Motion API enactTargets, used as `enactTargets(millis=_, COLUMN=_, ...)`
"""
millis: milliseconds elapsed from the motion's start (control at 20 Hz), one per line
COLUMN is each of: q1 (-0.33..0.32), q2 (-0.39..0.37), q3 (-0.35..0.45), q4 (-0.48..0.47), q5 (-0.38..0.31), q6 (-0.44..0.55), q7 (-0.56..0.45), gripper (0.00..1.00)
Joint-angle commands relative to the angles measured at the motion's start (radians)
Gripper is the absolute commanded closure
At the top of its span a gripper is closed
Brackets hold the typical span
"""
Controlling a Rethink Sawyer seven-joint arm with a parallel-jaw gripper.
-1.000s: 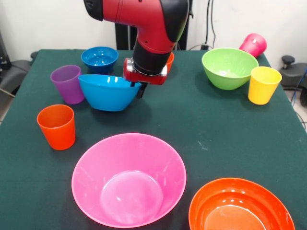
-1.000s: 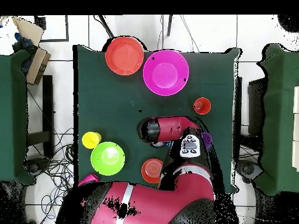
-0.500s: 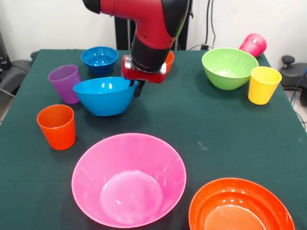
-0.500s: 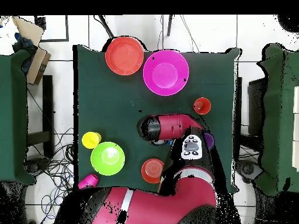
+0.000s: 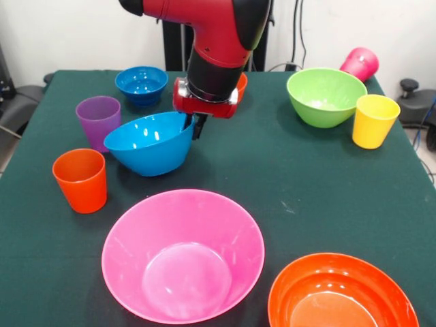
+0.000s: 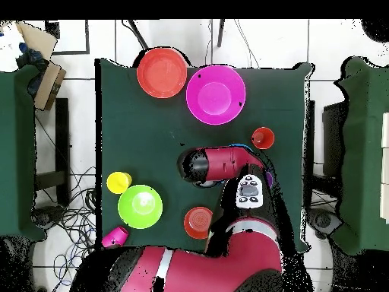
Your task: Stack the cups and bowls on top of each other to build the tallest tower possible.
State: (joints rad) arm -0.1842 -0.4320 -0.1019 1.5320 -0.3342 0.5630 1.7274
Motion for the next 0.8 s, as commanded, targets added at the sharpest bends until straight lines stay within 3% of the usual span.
enactTargets(millis=50, q1=0.005, q2=0.003, q3=0.116, q4=-0.073, q5=-0.001, q6=0.093, q7=-0.030, gripper=1.00)
enactTargets(millis=800, q1=-0.001, q2=-0.048, q3=0.127, q4=-0.059, q5=0.015, q6=0.168, q7=-0.052, gripper=1.00)
